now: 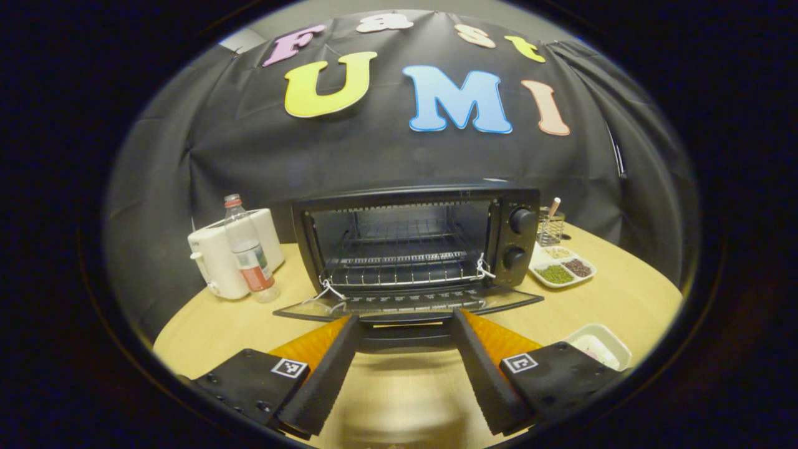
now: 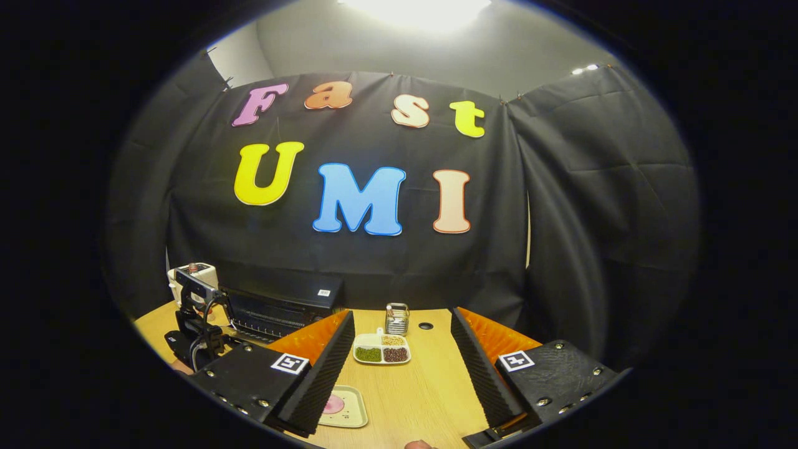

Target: Open the electric oven with the left hand, put the food in, and close the electric oven.

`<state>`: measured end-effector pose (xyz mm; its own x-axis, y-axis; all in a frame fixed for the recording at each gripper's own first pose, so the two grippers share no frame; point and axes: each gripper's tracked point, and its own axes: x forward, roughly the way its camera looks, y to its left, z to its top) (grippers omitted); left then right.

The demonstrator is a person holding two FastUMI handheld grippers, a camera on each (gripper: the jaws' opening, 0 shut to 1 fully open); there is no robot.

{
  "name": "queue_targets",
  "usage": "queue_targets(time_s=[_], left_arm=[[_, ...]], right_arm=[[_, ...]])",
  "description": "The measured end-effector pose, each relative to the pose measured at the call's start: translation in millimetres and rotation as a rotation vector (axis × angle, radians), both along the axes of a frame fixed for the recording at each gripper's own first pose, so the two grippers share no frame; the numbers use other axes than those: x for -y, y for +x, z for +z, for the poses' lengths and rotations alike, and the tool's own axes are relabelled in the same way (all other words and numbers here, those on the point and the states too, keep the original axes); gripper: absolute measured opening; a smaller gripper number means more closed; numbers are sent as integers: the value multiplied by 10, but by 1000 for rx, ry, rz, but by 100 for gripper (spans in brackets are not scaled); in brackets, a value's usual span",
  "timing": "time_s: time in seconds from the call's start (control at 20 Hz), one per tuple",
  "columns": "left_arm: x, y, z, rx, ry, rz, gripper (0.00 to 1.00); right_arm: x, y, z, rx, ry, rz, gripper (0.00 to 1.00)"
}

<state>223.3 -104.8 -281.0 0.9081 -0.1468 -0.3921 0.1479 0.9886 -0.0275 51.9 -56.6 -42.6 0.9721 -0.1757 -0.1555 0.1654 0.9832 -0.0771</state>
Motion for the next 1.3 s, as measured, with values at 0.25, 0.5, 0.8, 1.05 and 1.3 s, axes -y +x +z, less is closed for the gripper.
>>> queue_targets(time_s=[0.25,0.5,0.8,1.05,1.3], left_arm=[[-5,-144,-155,-26,36,-3,100],[-85,-341,-437,-104,60,13,98],[-331,-591,253,11,22,53,100],[-629,-936,1130,170,16,64,98],[-990,-1301,1649,251,31,100,97]], right_arm=[[-19,21,-226,-69,41,28,95],[-93,142,-276,-85,79,75,95],[-301,338,-474,-152,69,197,95],[-536,480,-940,-334,67,319,95],[-650,548,-1449,-556,55,415,96]])
